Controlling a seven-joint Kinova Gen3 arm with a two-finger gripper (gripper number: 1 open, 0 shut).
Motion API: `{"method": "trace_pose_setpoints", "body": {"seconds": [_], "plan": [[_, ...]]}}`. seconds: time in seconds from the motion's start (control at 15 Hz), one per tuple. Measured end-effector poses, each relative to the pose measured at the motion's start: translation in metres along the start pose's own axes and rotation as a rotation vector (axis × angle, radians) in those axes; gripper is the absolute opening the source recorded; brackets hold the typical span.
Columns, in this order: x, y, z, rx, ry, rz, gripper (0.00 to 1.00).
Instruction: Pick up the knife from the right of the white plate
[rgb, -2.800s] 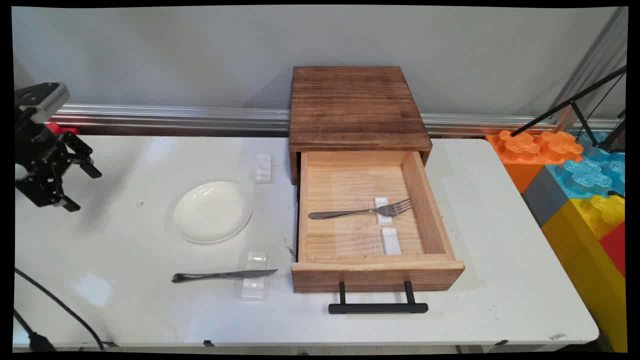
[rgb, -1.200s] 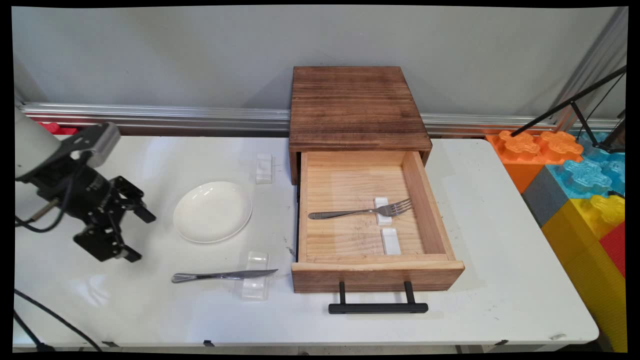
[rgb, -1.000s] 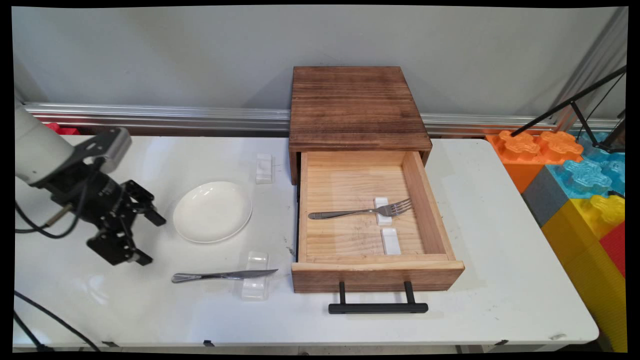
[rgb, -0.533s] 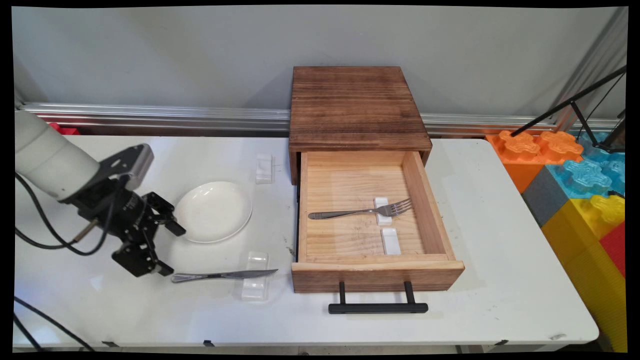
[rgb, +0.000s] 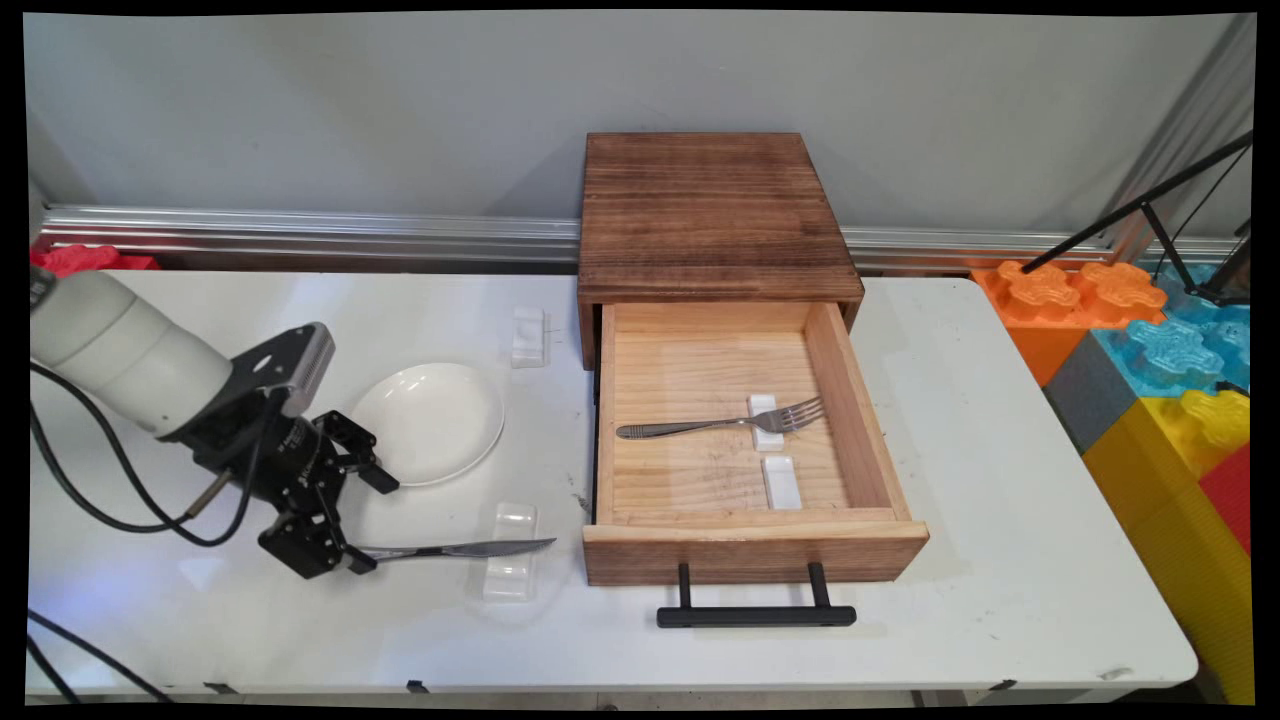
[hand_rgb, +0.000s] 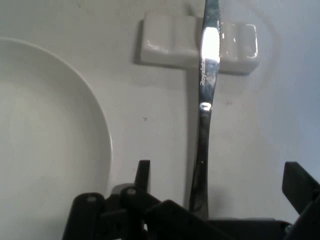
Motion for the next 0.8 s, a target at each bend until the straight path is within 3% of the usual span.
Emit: {"method": "trace_pose_setpoints", "body": {"seconds": [0.8], "plan": [[-0.019, -0.003, 0.033, -0.005, 0.106, 0.018, 1.0]]}}
